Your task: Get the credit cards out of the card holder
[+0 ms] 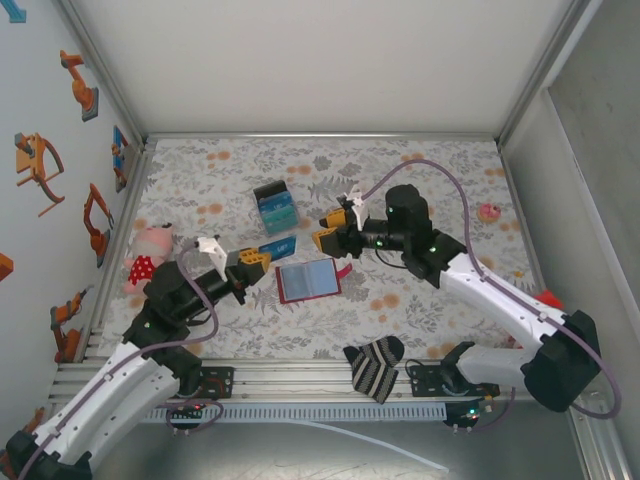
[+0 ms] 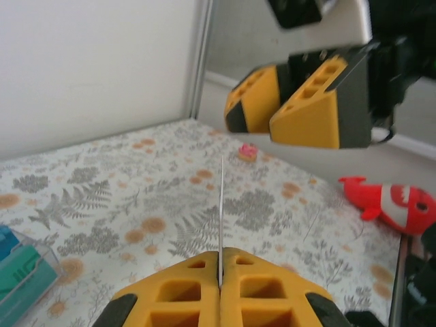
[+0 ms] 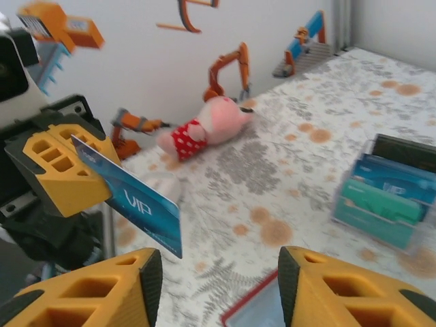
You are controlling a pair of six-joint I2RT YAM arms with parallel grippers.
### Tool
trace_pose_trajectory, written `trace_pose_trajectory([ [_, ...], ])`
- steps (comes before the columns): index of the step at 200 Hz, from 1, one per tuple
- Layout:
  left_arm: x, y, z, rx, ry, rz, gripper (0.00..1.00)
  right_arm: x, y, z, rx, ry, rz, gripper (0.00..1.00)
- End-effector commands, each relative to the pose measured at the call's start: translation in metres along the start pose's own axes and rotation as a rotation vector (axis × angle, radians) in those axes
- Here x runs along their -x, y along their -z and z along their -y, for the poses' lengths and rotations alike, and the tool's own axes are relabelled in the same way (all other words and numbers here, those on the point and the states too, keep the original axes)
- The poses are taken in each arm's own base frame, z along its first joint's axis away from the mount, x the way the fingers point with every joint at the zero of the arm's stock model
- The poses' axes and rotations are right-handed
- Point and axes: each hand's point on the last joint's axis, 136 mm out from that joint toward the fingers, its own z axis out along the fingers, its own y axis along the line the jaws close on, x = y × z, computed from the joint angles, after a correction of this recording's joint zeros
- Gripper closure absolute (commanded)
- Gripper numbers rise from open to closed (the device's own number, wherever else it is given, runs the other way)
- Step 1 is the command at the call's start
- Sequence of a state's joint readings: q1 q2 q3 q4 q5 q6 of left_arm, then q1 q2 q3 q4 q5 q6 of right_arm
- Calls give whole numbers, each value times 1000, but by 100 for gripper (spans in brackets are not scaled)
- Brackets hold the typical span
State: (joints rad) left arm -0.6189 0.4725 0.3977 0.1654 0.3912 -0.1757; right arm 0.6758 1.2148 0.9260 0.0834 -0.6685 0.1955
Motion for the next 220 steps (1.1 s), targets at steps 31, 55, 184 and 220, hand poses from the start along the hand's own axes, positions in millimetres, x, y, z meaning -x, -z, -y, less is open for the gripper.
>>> trace_pose_trajectory([
  [31,36,13,12,-41,50,155,100,32,-11,-44,372,-7,95,49],
  [55,39,11,12,-46,58,167,100,34,-18,-51,447,-14,79,49],
  [184,39,-1,10,-50,104,132,78,27,-35,-63,480,23,14,100],
  [220,35,5,-10,110,158,12,4,11,-27,-48,309,90,-55,100],
])
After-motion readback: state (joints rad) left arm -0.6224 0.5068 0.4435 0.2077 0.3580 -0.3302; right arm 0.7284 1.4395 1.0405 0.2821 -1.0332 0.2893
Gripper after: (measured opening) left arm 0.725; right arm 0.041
